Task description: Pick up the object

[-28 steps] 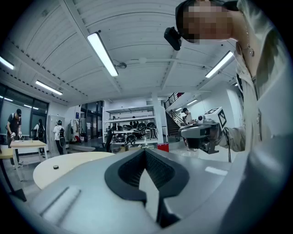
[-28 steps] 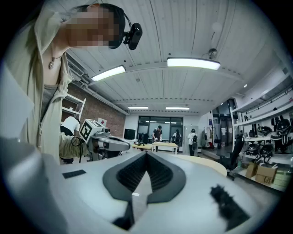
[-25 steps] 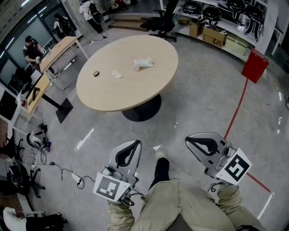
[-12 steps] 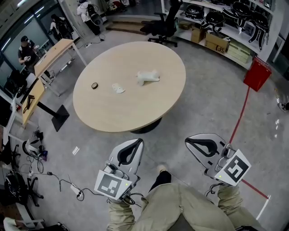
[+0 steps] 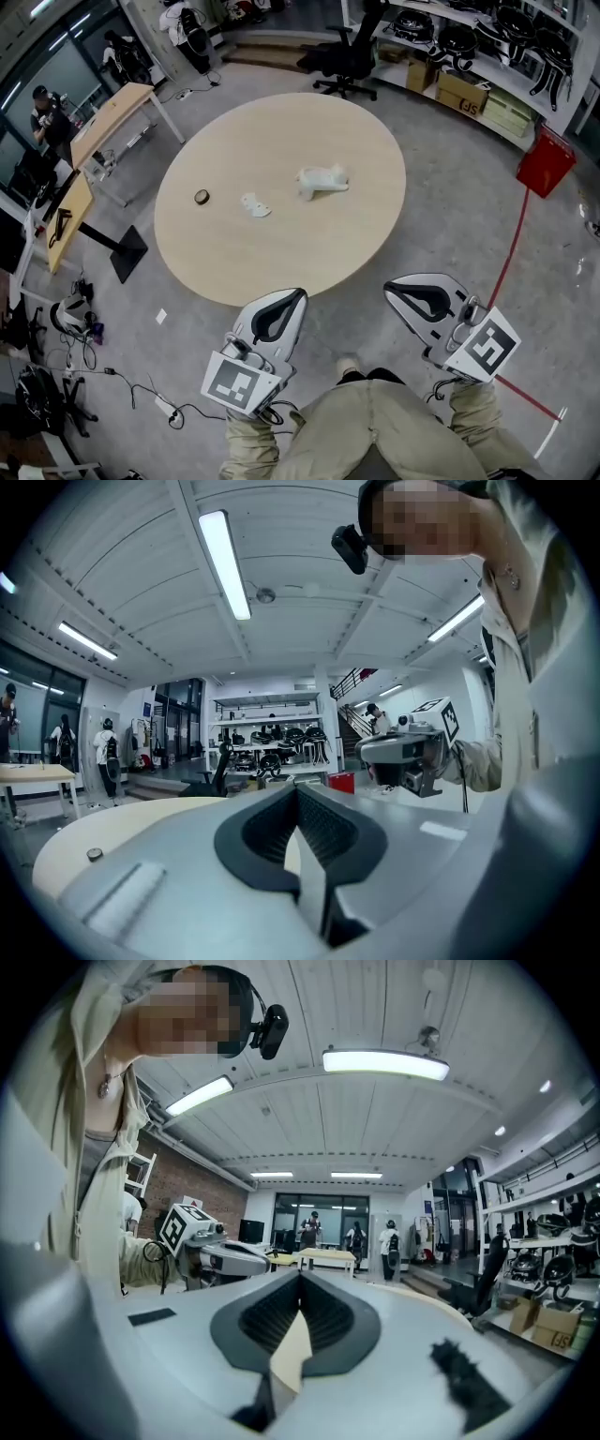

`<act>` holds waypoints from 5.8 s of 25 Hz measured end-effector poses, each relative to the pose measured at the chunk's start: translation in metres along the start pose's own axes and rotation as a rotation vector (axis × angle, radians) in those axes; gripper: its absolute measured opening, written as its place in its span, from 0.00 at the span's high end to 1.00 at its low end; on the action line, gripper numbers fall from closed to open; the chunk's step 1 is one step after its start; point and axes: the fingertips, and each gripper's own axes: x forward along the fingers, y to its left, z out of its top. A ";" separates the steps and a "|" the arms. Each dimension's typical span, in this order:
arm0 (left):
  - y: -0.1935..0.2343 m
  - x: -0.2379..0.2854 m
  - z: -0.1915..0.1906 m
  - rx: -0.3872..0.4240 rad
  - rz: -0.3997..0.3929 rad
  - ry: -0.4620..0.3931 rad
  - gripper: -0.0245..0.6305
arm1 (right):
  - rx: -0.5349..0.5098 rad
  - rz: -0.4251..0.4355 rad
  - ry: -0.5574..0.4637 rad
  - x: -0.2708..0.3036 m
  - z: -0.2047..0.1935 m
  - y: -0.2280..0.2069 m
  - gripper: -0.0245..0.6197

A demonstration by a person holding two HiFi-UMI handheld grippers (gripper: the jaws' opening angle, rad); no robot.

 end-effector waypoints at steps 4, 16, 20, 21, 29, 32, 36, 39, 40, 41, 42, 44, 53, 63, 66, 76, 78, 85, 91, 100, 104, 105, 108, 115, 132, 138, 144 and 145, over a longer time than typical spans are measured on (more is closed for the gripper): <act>0.024 0.013 -0.008 -0.007 0.001 -0.002 0.96 | 0.012 0.008 -0.002 0.025 -0.006 -0.016 0.96; 0.098 0.098 -0.023 -0.078 0.031 0.040 0.95 | 0.062 0.011 0.069 0.077 -0.045 -0.121 0.96; 0.128 0.135 -0.027 -0.081 0.053 0.064 0.96 | 0.067 0.039 0.074 0.104 -0.057 -0.163 0.96; 0.136 0.143 -0.029 -0.081 0.056 0.066 0.95 | 0.068 0.039 0.085 0.110 -0.061 -0.174 0.96; 0.189 0.196 -0.067 -0.133 0.095 0.117 0.95 | 0.141 0.040 0.170 0.152 -0.112 -0.233 0.96; 0.202 0.212 -0.080 -0.143 0.100 0.150 0.95 | 0.168 0.046 0.203 0.162 -0.132 -0.248 0.96; 0.216 0.228 -0.095 -0.176 0.104 0.176 0.95 | 0.211 0.047 0.231 0.174 -0.157 -0.264 0.96; 0.232 0.239 -0.107 -0.204 0.118 0.194 0.95 | 0.232 0.047 0.257 0.189 -0.172 -0.277 0.96; 0.237 0.242 -0.111 -0.215 0.126 0.198 0.95 | 0.240 0.044 0.269 0.193 -0.179 -0.281 0.96; 0.242 0.244 -0.116 -0.225 0.135 0.203 0.95 | 0.250 0.037 0.282 0.197 -0.186 -0.285 0.96; 0.247 0.247 -0.121 -0.232 0.145 0.213 0.95 | 0.261 0.027 0.297 0.200 -0.193 -0.288 0.96; 0.255 0.253 -0.135 -0.240 0.160 0.250 0.94 | 0.277 0.004 0.336 0.206 -0.209 -0.296 0.96; 0.281 0.293 -0.209 -0.336 0.154 0.456 0.56 | 0.333 0.008 0.498 0.240 -0.272 -0.320 0.68; 0.292 0.315 -0.237 -0.447 0.119 0.501 0.41 | 0.437 -0.038 0.589 0.265 -0.315 -0.332 0.55; 0.291 0.322 -0.238 -0.443 0.088 0.513 0.41 | 0.484 -0.072 0.594 0.269 -0.322 -0.343 0.55; 0.283 0.339 -0.256 -0.527 0.043 0.590 0.39 | 0.481 -0.131 0.665 0.284 -0.337 -0.354 0.55; 0.280 0.345 -0.258 -0.501 0.048 0.608 0.37 | 0.476 -0.131 0.670 0.284 -0.337 -0.356 0.56; 0.281 0.348 -0.253 -0.459 0.051 0.616 0.39 | 0.429 -0.151 0.686 0.282 -0.332 -0.360 0.56; 0.283 0.342 -0.230 -0.415 0.067 0.559 0.39 | 0.396 -0.169 0.636 0.282 -0.307 -0.360 0.56; 0.277 0.303 -0.163 -0.292 0.111 0.443 0.39 | 0.314 -0.196 0.506 0.274 -0.233 -0.337 0.56; 0.269 0.280 -0.124 -0.207 0.137 0.368 0.39 | 0.250 -0.213 0.422 0.264 -0.188 -0.323 0.56; 0.264 0.273 -0.115 -0.186 0.141 0.352 0.39 | 0.234 -0.218 0.402 0.261 -0.176 -0.316 0.56; 0.249 0.247 -0.088 -0.141 0.160 0.296 0.39 | 0.185 -0.229 0.344 0.247 -0.144 -0.295 0.56; 0.200 0.175 -0.050 -0.069 0.182 0.187 0.39 | 0.089 -0.250 0.253 0.209 -0.089 -0.223 0.56; 0.093 0.061 -0.020 0.009 0.176 0.089 0.39 | 0.023 -0.280 0.175 0.123 -0.035 -0.095 0.56; 0.056 0.047 0.001 0.042 0.179 0.058 0.39 | 0.005 -0.290 0.135 0.086 -0.016 -0.076 0.56; -0.007 0.027 0.007 0.054 0.188 0.048 0.39 | -0.001 -0.284 0.109 0.028 -0.009 -0.044 0.56; -0.020 0.023 0.006 0.052 0.191 0.048 0.39 | -0.001 -0.279 0.108 0.017 -0.010 -0.037 0.56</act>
